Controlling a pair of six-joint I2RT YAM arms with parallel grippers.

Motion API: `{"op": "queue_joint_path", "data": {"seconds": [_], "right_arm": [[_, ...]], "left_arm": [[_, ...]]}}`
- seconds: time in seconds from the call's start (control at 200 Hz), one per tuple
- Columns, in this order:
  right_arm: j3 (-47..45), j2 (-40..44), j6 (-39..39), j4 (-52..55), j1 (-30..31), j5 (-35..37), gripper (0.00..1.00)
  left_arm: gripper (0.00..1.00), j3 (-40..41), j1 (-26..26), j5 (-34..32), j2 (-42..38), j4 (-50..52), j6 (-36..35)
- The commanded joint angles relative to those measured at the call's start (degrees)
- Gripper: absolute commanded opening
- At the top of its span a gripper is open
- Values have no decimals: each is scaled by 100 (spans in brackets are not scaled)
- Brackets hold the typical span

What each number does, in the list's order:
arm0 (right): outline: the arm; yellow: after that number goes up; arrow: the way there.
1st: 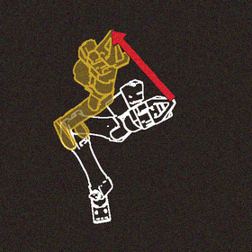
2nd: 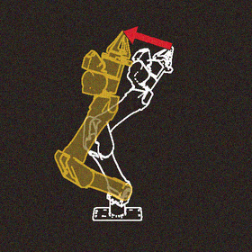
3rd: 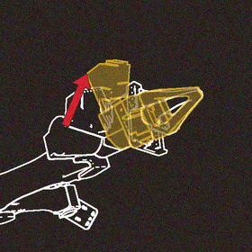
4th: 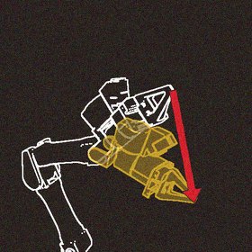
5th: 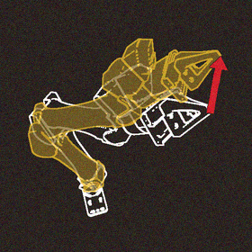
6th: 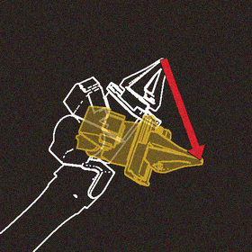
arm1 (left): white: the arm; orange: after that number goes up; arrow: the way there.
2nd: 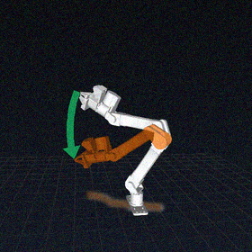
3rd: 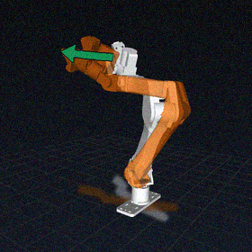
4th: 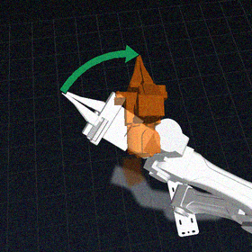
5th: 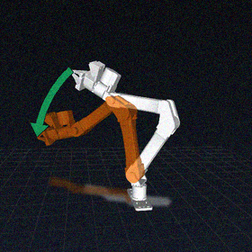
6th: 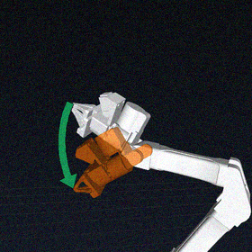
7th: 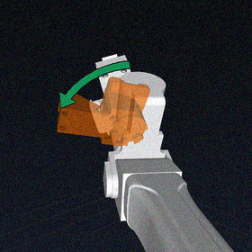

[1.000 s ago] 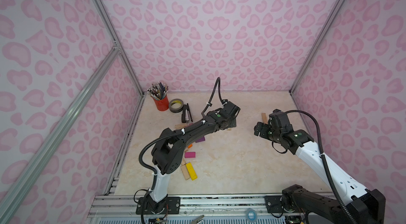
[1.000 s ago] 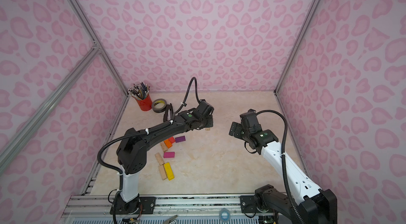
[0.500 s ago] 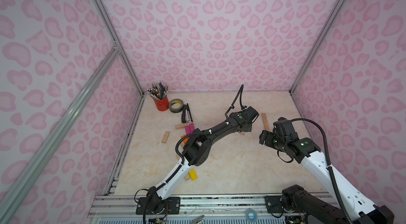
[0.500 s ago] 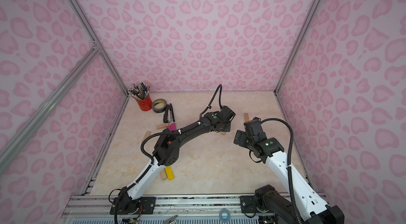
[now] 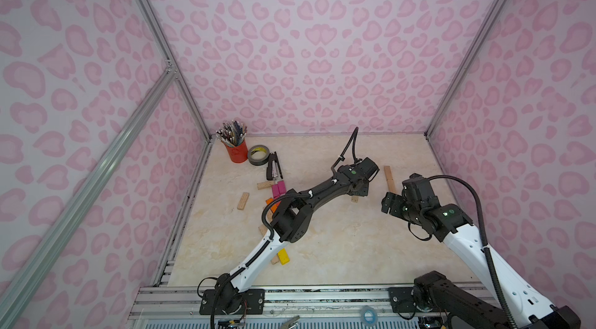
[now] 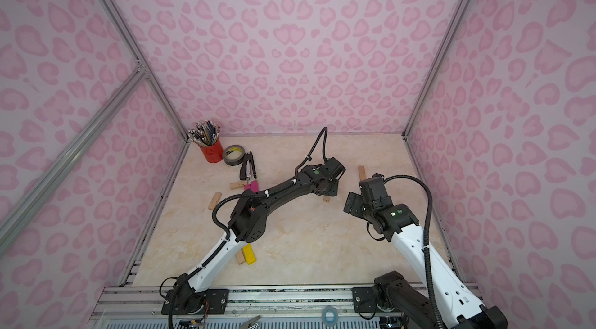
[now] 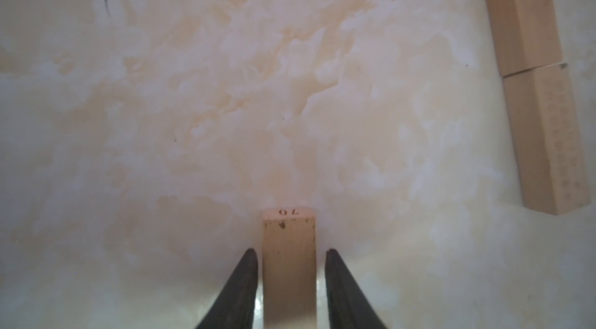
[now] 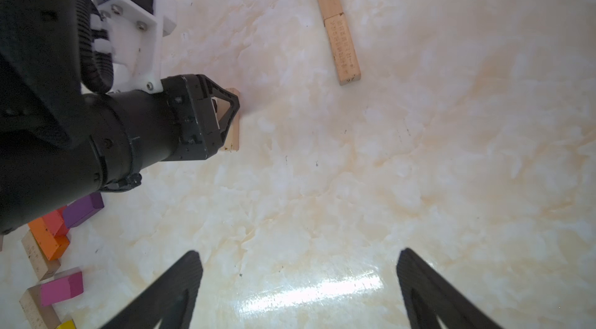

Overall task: Assemble the letter k with building blocks
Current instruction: Place the building block at the center of the board, then pick up the building block from the center of the board.

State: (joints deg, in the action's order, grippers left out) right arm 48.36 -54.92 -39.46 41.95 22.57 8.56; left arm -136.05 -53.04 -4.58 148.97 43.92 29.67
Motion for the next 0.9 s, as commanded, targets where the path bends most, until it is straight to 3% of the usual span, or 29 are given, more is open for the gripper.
{"op": "queue_joint_path", "data": {"seconds": [0.0,0.08,0.21,0.566,0.716,0.891], "right_arm": [[71,-32,-29,71,6,6,96],[142,-112,14,60,2,-16,95],[233,-285,78,16,4,-107,95],[731,-1720,384,-420,230,-506,87],[1163,-2722,381,-503,501,-137,83],[1686,-3787,421,-682,631,54,77]], "left_arm": [[45,-80,20,-25,-289,81,-58],[55,17,60,-39,-556,47,-75],[60,577,152,-86,-1311,-217,-114],[64,5025,953,420,-5267,-2513,-90],[65,6741,1452,706,-6859,-3118,-485],[68,8105,1751,855,-8472,-3426,-1368]]}}
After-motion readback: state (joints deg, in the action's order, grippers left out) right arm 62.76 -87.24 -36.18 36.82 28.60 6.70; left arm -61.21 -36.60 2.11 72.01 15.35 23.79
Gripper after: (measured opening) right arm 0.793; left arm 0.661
